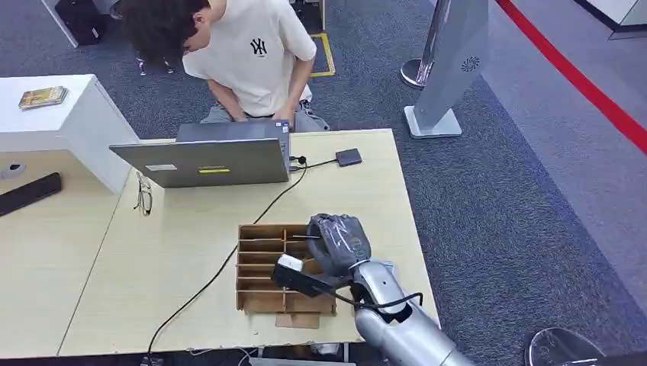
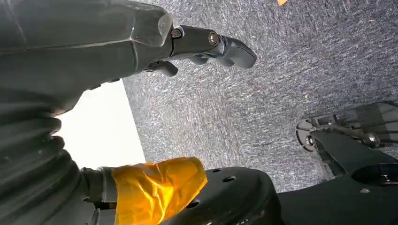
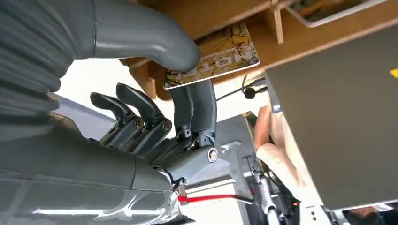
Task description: Pass the card to the sensor for recognition and then transmit it.
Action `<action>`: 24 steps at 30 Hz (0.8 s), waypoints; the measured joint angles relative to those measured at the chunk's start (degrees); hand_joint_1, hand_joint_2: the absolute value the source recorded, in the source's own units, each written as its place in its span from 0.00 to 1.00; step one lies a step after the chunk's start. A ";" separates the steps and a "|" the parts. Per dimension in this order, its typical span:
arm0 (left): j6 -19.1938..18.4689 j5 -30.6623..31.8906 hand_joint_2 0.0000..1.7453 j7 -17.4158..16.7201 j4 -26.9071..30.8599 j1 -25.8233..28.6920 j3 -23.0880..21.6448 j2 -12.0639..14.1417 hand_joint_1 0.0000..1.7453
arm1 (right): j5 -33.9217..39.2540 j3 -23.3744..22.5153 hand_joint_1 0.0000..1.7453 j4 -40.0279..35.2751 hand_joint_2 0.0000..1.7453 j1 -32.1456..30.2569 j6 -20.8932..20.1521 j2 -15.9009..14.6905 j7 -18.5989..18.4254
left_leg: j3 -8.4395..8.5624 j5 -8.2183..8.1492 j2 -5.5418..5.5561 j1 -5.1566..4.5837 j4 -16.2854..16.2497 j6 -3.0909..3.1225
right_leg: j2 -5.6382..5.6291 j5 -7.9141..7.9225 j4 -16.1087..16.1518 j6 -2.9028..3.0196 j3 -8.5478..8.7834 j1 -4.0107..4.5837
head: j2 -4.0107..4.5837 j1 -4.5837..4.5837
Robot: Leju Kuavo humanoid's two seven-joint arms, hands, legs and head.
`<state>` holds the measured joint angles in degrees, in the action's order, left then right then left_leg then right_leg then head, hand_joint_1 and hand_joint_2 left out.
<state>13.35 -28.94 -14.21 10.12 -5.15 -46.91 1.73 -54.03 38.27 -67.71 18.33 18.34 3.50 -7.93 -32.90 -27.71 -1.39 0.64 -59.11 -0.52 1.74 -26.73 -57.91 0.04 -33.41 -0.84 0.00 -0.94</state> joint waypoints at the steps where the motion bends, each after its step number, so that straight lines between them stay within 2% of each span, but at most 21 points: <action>1: 0.00 -0.09 1.00 0.02 0.00 0.01 0.00 0.00 0.00 | 0.82 -0.32 1.00 -0.35 1.00 -0.12 0.02 0.00 0.22 | 0.00 0.00 0.00 0.00 0.00 0.00 | 0.00 0.00 0.00 0.00 0.00 0.00 | 0.00 0.00; 8: 0.22 -0.55 1.00 0.87 0.00 0.19 0.00 0.04 0.00 | 7.43 -3.69 1.00 -5.64 1.00 -2.00 0.04 -0.37 2.71 | -0.01 0.00 0.00 0.00 0.00 0.00 | 0.00 0.00 0.00 0.00 -0.02 0.00 | 0.00 0.00; 24: 0.39 -1.94 1.00 2.08 -0.09 1.11 0.09 0.07 0.00 | 20.27 -12.50 1.00 -20.85 1.00 -8.11 0.35 -4.28 7.67 | -0.01 -0.01 0.00 -0.01 0.00 0.00 | -0.01 0.00 0.01 0.00 -0.02 -0.01 | 0.00 0.02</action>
<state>13.75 -30.88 -12.13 10.03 -4.04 -46.82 1.79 -33.75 25.77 -88.56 10.22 18.69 -0.79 -0.27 -32.90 -27.72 -1.40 0.63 -59.11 -0.52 1.73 -26.73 -57.90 0.04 -33.43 -0.85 0.00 -0.92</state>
